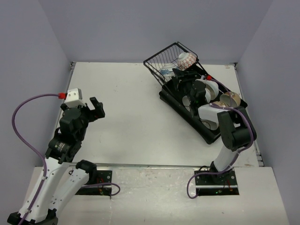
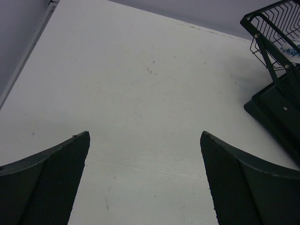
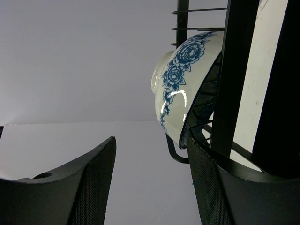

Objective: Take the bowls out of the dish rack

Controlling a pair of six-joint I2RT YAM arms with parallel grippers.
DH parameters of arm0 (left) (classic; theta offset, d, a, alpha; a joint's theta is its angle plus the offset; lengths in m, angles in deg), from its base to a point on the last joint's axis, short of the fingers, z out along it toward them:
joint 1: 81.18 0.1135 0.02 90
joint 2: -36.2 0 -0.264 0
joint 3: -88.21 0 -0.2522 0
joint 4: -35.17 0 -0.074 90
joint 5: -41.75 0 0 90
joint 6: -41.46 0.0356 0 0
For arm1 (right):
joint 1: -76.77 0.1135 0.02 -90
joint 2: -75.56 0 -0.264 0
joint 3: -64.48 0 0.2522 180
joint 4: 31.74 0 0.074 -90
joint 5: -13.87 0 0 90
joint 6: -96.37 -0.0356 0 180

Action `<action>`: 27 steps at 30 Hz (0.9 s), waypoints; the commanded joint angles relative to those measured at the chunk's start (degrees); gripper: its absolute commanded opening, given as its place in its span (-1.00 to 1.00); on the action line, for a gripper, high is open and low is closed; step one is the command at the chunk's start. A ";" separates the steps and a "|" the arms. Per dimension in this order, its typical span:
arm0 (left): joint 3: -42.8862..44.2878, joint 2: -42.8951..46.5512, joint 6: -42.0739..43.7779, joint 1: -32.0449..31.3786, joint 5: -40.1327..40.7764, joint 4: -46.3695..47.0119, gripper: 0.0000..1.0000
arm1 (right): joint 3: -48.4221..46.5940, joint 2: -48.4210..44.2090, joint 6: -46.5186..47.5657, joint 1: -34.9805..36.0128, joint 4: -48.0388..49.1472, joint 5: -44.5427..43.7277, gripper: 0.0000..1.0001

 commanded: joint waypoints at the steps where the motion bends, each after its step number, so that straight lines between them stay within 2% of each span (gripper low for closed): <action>1: 0.29 0.66 0.58 0.44 1.55 1.83 1.00 | -2.43 1.87 -1.39 -0.46 4.14 -1.10 0.25; 12: 0.46 0.75 0.49 0.44 2.61 1.57 1.00 | -4.01 5.74 -1.83 -1.08 8.36 0.92 0.18; 17: 0.37 0.93 0.49 0.44 2.70 1.83 1.00 | -5.07 9.70 -1.57 -1.34 15.29 1.80 0.15; 27: 0.64 0.31 0.58 0.44 2.52 2.01 1.00 | -5.68 14.36 -2.88 -1.43 21.01 3.47 0.07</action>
